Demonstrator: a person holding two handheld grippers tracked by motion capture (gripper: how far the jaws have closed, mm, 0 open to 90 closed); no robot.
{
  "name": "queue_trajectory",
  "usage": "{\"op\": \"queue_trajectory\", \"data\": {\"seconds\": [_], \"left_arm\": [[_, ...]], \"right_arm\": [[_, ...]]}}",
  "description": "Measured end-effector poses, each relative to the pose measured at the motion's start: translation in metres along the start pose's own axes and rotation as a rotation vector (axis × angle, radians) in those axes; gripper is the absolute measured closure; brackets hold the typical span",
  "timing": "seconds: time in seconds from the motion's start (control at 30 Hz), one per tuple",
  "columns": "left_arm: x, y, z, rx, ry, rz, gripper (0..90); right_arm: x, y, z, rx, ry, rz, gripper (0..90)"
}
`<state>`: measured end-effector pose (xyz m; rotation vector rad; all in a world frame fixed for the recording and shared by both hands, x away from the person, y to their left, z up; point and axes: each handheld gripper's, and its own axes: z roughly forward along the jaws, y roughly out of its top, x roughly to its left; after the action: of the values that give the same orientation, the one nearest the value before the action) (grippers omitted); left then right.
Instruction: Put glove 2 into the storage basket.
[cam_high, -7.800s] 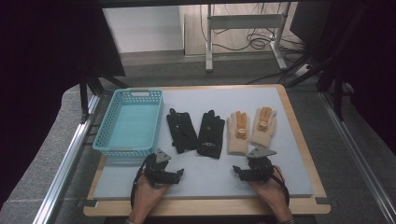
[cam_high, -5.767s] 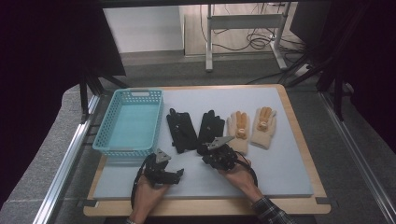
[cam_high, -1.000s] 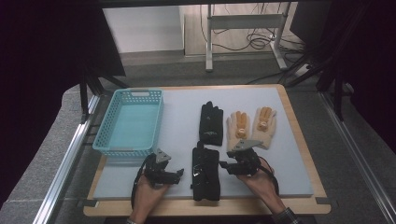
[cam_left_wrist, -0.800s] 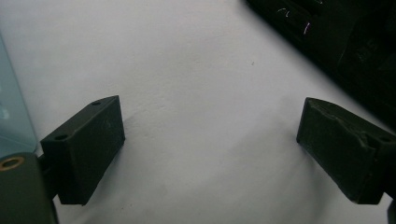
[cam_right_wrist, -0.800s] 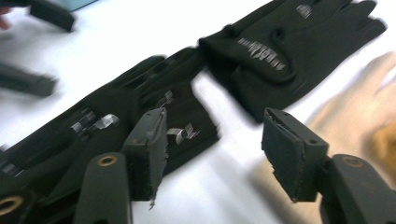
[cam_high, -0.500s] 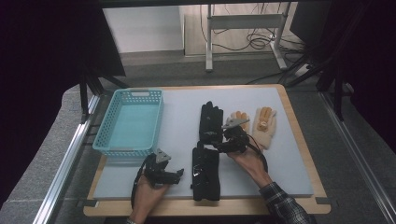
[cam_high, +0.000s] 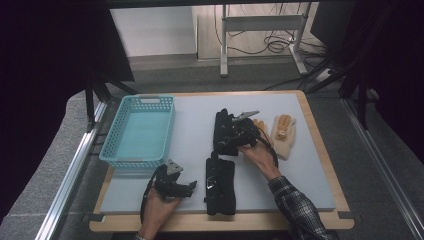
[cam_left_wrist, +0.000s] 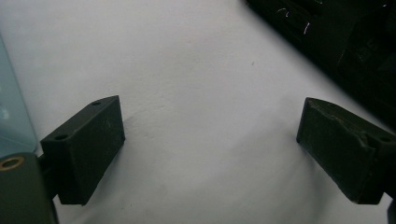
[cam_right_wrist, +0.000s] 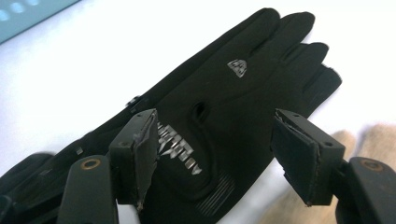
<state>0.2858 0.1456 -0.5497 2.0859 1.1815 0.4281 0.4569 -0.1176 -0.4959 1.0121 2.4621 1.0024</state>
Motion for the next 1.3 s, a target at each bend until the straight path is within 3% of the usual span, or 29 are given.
{"op": "queue_trajectory", "data": {"seconds": [0.17, 0.27, 0.43, 0.6, 0.67, 0.73, 0.97, 1.13, 1.3], "left_arm": [[0.0, 0.0, 0.0, 0.004, 0.0, 0.002, 7.8], [0.0, 0.0, 0.0, 0.004, 0.0, 0.002, 7.8], [0.0, 0.0, 0.0, 0.005, -0.001, 0.003, 7.8], [0.0, 0.0, 0.0, 0.002, -0.002, 0.0, 7.8], [0.0, 0.0, 0.0, 0.003, -0.002, 0.001, 7.8], [0.0, 0.0, 0.0, 0.001, -0.001, 0.001, 7.8], [0.0, 0.0, 0.0, -0.003, 0.0, -0.002, 7.8], [0.0, 0.0, 0.0, -0.001, -0.001, 0.0, 7.8], [0.0, 0.0, 0.0, -0.003, 0.0, -0.003, 7.8]], "right_arm": [[-0.01, 0.007, 0.009, 0.005, -0.012, 0.028, 35.2], [-0.014, 0.01, 0.013, 0.01, -0.021, 0.021, 39.4], [-0.015, 0.012, 0.024, 0.02, 0.005, 0.009, 42.5], [-0.015, 0.013, 0.039, 0.048, 0.002, 0.01, 34.3], [-0.015, 0.013, 0.045, 0.079, -0.015, -0.016, 28.7], [-0.015, 0.013, 0.048, 0.092, -0.013, -0.027, 29.2], [-0.015, 0.014, 0.048, 0.097, -0.017, 0.013, 46.4], [-0.008, 0.013, 0.046, 0.088, 0.013, 0.024, 72.1], [-0.008, 0.012, 0.045, 0.08, 0.026, 0.06, 75.5]]}}
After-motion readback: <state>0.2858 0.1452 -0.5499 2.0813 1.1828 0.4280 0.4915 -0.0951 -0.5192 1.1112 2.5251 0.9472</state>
